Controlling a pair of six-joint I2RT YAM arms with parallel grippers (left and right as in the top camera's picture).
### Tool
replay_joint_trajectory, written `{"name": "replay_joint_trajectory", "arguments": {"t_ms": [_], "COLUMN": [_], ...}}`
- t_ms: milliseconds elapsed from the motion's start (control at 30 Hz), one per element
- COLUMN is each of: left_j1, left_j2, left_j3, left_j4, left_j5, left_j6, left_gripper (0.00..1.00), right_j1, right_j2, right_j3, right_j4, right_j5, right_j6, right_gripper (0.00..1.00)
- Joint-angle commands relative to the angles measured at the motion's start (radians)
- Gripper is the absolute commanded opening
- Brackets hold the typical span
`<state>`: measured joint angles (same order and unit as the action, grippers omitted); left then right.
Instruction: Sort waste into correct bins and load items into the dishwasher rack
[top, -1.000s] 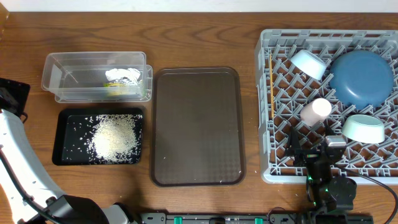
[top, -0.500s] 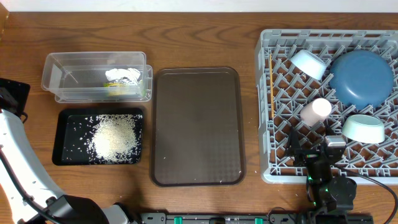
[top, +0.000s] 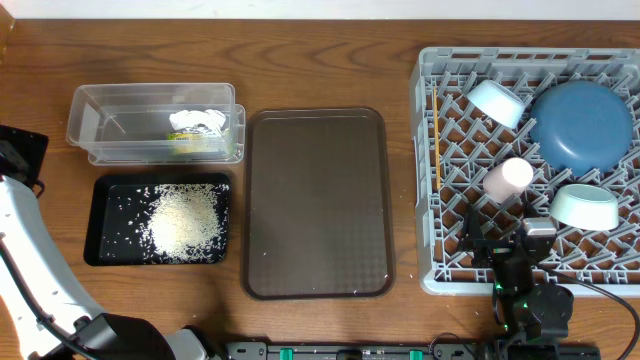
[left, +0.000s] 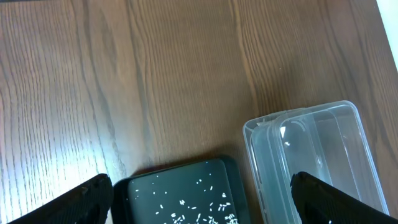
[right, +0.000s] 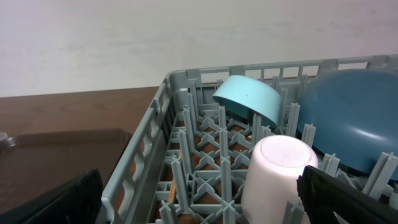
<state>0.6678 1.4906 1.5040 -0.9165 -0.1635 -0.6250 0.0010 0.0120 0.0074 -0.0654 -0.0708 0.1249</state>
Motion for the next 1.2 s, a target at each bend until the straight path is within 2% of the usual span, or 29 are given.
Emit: {"name": "replay_joint_trajectory", "arguments": {"t_ms": [0,300,433,500,667,767,933,1033,1167], "left_j1": [0.003,0.003,-0.014,-0.042,-0.213,-0.369,-0.599,-0.673,-0.707], "left_j2": [-0.042,-0.224,-0.311,-0.343,-0.404,-0.453,-0.602,-0.715,-0.848], "left_j3": [0.005,0.005,0.005,0.005,-0.005,-0.059,-0.286,-0.461,-0.678], "left_j4": [-0.003,-0.012,-0.124,-0.194,-0.288,-0.239,-0.023,0.084,0.213], "left_j5": [-0.005,-0.006,-0.014,-0.014,-0.002,-0.003,-0.002,-0.002,-0.001], "left_j6": [-0.001,0.004,0.025,0.075,0.075,0.067,0.111,0.159,0.188], "left_gripper": [0.94,0.94,0.94,0.94,0.94,0.94,0.94,0.94,0.94], "right_j1": [-0.006,-0.006,-0.006,-0.006,-0.006,-0.006,-0.006,-0.006,-0.006], "right_j2": [-0.005,-0.005,-0.005,-0.005,-0.005,-0.005,-0.005,-0.005,-0.005], "right_j3": [-0.002,-0.002,-0.002,-0.002,-0.002,-0.002,-0.002,-0.002,-0.002], "right_j4": [-0.004,-0.004,-0.005,-0.005,-0.005,-0.005,-0.004,-0.005,-0.005], "right_j5": [0.011,0.011,0.011,0.011,0.011,0.011,0.011,0.011,0.011], "right_j6": [-0.01,-0.01,-0.01,-0.01,-0.01,-0.01,-0.01,-0.01,-0.01], "right_gripper": [0.99,0.99,0.99,0.99,0.99,0.99,0.99,0.99,0.99]}}
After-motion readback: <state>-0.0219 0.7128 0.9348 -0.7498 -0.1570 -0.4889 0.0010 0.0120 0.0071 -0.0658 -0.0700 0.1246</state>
